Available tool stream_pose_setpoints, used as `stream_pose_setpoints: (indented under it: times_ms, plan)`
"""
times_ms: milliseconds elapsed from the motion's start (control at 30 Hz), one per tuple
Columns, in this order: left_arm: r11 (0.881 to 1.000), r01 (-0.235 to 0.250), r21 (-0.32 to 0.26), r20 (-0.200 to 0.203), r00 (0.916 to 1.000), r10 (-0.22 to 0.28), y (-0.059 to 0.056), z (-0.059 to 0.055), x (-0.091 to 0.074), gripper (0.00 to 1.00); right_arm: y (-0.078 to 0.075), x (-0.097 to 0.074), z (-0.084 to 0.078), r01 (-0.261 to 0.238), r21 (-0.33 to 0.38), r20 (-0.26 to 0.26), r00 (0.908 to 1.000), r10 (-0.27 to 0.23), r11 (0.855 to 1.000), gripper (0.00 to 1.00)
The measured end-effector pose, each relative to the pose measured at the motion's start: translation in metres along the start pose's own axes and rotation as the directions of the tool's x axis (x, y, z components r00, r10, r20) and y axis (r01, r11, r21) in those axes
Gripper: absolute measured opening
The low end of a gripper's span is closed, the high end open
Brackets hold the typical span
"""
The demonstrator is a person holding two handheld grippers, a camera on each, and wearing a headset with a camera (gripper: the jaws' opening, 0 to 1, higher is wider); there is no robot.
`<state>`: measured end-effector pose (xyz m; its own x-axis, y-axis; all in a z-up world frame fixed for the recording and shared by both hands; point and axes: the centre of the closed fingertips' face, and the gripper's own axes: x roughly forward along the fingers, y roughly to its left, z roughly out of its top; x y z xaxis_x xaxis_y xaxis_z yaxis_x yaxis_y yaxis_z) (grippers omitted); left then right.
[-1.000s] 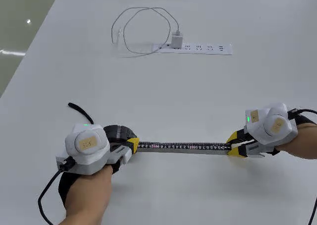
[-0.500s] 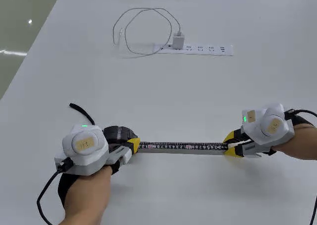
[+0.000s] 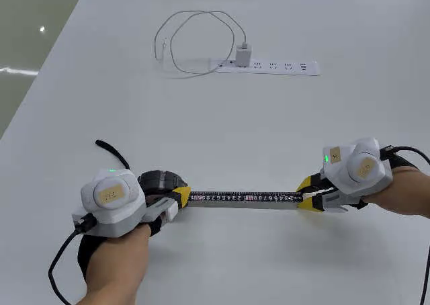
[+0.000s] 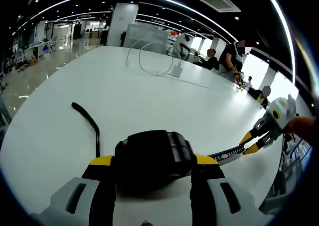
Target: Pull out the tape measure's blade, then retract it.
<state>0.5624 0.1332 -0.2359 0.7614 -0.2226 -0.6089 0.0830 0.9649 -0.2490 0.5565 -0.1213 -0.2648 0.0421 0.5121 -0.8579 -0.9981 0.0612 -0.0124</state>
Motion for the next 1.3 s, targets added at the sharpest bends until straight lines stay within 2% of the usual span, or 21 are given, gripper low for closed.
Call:
stream_pose_setpoints:
  times_ms: [400,1300]
  plan:
    - [1.000,0.003,-0.005,-0.004,1.0000,-0.004,-0.002,0.000,0.000,0.56,0.001,0.004,0.006,-0.008,0.008,0.011,0.9999,0.008,1.000,0.10]
    - [1.000,0.017,-0.020,-0.008,0.9998,-0.018,-0.001,-0.001,0.000,0.56,0.002,0.022,0.032,-0.026,-0.003,0.037,0.9990,0.026,1.000,0.10]
